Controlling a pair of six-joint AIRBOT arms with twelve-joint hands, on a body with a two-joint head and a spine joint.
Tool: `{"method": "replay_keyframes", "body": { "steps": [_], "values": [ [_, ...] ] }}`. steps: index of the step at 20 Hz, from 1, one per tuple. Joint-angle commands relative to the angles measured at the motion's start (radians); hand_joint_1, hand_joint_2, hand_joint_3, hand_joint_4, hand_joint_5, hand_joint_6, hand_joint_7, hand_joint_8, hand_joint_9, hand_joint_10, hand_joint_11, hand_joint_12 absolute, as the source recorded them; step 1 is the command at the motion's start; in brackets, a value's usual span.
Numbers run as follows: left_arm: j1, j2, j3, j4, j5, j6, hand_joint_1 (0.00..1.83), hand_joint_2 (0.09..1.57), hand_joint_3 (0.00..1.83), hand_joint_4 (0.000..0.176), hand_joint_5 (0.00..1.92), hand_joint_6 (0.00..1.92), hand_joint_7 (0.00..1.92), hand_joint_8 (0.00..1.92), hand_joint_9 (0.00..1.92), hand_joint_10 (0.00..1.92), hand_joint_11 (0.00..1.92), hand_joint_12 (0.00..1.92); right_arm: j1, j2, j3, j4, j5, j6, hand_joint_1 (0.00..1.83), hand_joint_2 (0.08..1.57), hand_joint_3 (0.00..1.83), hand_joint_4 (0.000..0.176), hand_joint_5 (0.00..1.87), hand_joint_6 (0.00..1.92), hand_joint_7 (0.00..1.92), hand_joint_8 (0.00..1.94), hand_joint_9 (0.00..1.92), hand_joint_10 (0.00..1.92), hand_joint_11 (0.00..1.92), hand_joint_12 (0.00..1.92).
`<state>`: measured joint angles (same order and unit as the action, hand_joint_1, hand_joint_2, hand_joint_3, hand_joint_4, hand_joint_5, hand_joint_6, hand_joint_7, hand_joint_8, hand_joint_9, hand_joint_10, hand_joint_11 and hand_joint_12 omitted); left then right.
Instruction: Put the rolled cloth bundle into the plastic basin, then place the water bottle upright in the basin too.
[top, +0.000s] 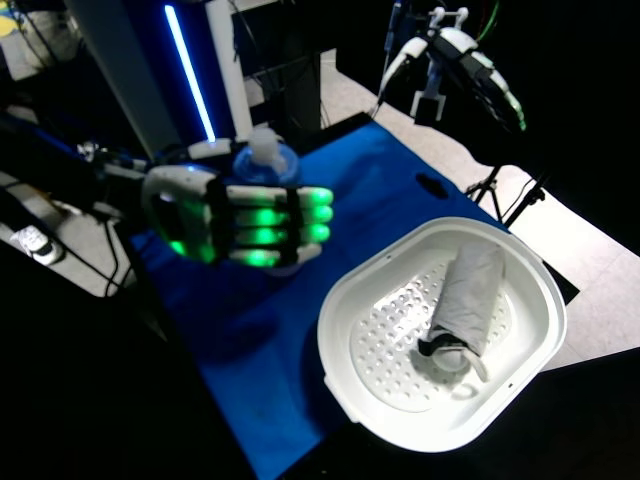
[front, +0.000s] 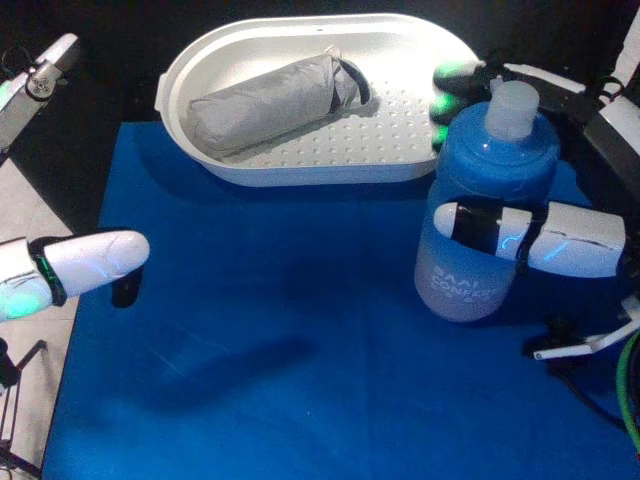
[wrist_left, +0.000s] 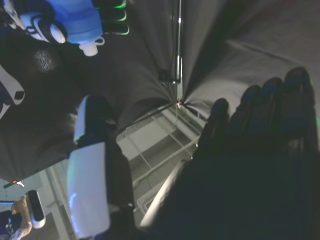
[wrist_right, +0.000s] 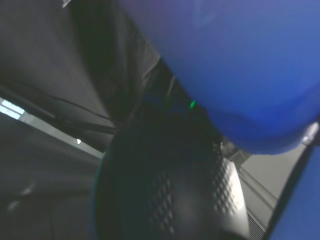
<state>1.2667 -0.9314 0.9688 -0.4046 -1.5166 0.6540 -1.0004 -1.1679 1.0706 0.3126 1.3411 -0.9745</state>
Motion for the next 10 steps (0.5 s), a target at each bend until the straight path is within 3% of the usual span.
{"method": "replay_keyframes", "body": {
  "steps": [1,4,8,10],
  "values": [
    [-0.001,-0.006,-0.003,0.007,-0.125,-0.012,0.64,0.82,0.0,0.176,0.06,0.01,0.0,0.0,0.0,0.0,0.0,0.0,0.009,0.007,0.0,-0.037,0.069,0.011,1.25,1.15,0.0,0.0,0.83,1.01,1.02,1.13,1.16,0.75,1.02,1.27],
    [0.003,-0.01,-0.004,0.004,-0.125,-0.013,0.61,0.82,0.0,0.176,0.06,0.0,0.0,0.0,0.0,0.0,0.0,0.0,0.009,0.025,0.0,-0.055,0.06,0.011,1.26,1.13,0.0,0.0,0.87,0.95,1.05,1.08,1.18,0.77,1.04,1.29],
    [0.003,-0.013,-0.002,0.002,-0.118,-0.013,0.61,0.84,0.01,0.176,0.05,0.0,0.0,0.0,0.0,0.0,0.0,0.0,0.018,0.056,0.002,-0.101,0.059,0.01,1.26,1.14,0.0,0.0,0.89,0.87,1.03,1.16,1.19,0.95,1.07,1.35],
    [0.005,-0.014,-0.002,0.001,-0.116,-0.013,0.59,0.85,0.01,0.176,0.05,0.0,0.0,0.0,0.0,0.0,0.0,0.0,0.061,0.089,0.002,-0.145,0.059,0.01,1.26,1.09,0.0,0.0,0.92,0.95,1.16,0.83,1.24,0.56,1.04,1.19]
  ]
}}
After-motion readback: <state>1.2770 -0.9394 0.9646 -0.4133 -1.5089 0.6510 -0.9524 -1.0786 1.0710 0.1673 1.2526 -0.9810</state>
